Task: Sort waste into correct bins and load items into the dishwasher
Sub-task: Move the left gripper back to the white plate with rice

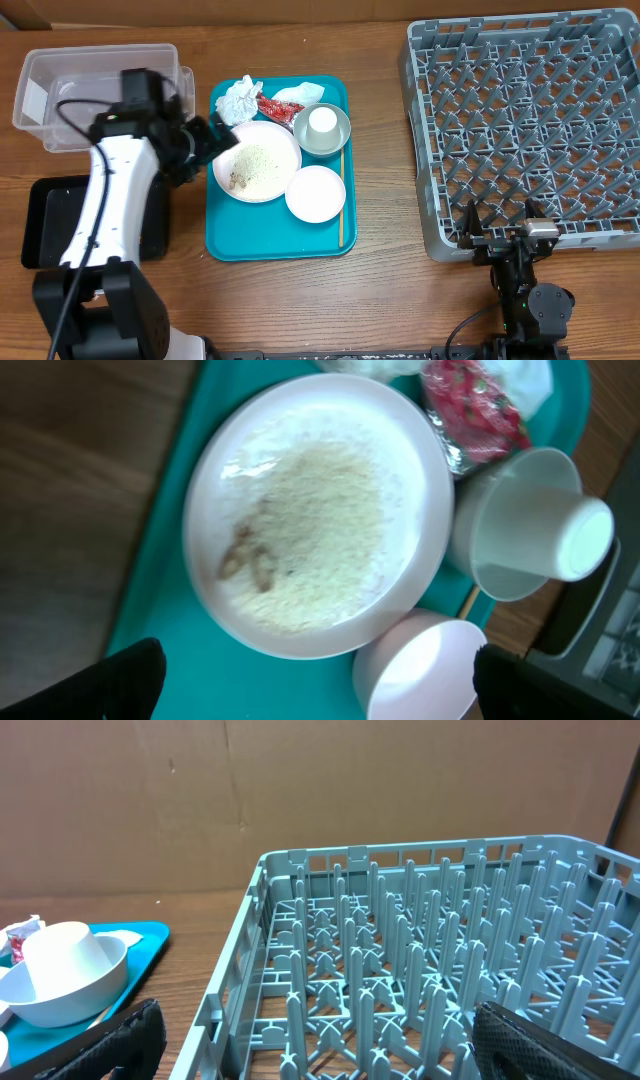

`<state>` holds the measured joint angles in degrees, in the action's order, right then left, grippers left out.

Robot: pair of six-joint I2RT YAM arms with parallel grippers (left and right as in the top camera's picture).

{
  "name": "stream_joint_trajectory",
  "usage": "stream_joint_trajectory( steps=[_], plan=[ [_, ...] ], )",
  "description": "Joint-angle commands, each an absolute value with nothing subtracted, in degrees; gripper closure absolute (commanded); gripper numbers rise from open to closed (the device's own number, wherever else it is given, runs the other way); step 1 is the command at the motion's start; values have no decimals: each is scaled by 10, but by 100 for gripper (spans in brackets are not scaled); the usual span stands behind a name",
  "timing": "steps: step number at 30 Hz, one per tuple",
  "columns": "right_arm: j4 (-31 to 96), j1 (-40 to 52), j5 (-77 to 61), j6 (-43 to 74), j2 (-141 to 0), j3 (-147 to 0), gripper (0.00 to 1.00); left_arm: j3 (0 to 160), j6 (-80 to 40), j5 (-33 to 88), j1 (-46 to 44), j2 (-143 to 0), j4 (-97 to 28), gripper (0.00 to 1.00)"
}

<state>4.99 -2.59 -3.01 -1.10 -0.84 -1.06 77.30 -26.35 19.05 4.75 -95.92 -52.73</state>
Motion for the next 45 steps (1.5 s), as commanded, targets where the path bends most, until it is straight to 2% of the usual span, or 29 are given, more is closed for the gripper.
stream_joint_trajectory(
  steps=[1,8,15,19,22,23,28,45],
  plan=[
    [46,-27,-30,-13,-2,-5,0,780,-244,172,-5,-963,-500,0],
    [46,-27,-30,-13,-2,-5,0,796,-240,152,-94,-963,-459,0],
    [46,-27,-30,-13,-2,-5,0,830,-230,15,-144,-963,-492,0],
    [46,-27,-30,-13,-2,-5,0,825,-233,-49,-151,-976,-472,23],
    [46,-27,-30,-13,-2,-5,0,825,-242,-45,-153,-1004,-448,83],
    [46,-27,-31,-13,-2,-5,0,825,-251,-44,-155,-1013,-443,96],
    [46,-27,-30,-13,-2,-5,0,825,-312,-41,-170,-1063,-438,96],
    [46,-27,-30,-13,-2,-5,0,823,-331,16,-200,-1123,-435,96]
  ],
)
